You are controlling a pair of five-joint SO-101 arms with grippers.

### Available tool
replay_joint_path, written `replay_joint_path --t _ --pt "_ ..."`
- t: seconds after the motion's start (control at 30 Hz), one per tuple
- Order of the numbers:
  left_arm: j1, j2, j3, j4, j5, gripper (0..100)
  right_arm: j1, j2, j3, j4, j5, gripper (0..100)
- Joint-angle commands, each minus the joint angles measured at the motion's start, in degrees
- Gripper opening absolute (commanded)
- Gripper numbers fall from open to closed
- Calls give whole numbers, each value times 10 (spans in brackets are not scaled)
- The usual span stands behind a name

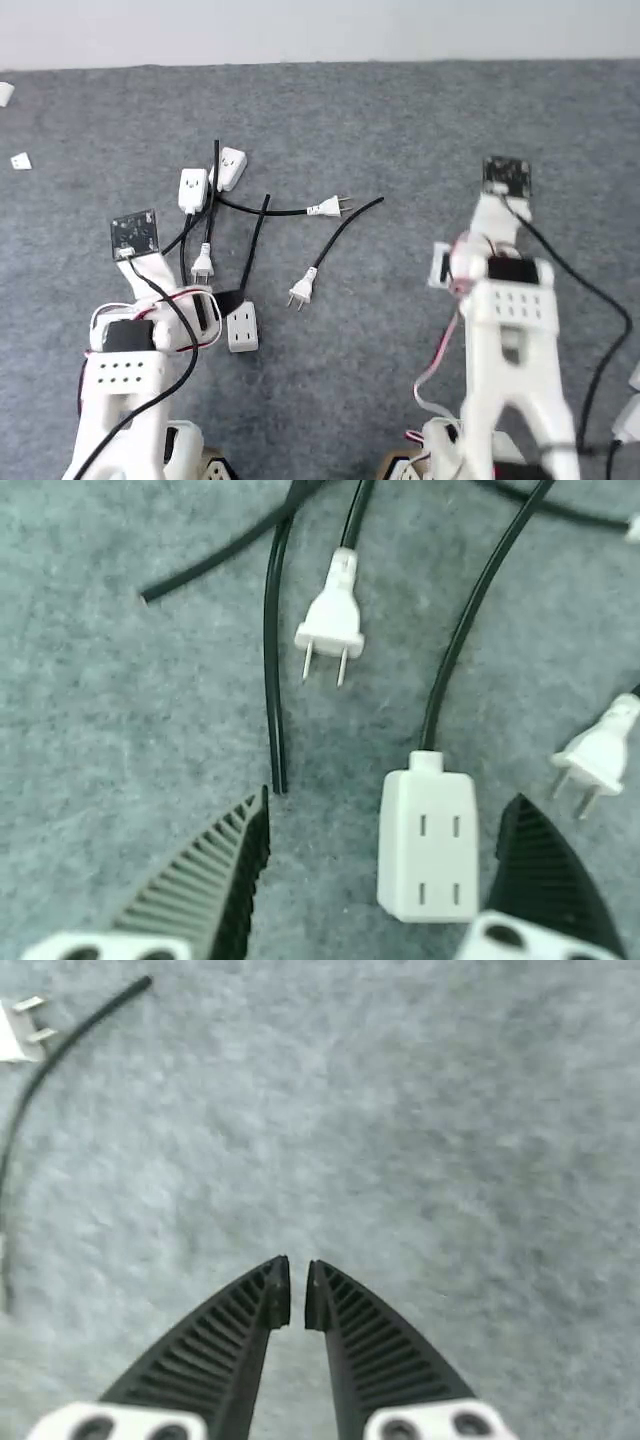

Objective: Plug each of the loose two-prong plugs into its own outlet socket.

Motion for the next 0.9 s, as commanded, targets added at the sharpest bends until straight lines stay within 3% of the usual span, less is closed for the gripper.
replay_joint_path --t 0.0,0.33,0.7,0.87 --pt "-4 33 15 -94 -7 341 -66 71 -113 39 -62 46" --pt "-58 80 -7 -122 -21 341 -261 198 -218 3 -194 108" --pt "-55 83 -7 -123 -22 341 -340 308 -225 -104 -221 112" --pt "-56 83 -7 -122 -22 341 -343 344 -239 -105 -221 110"
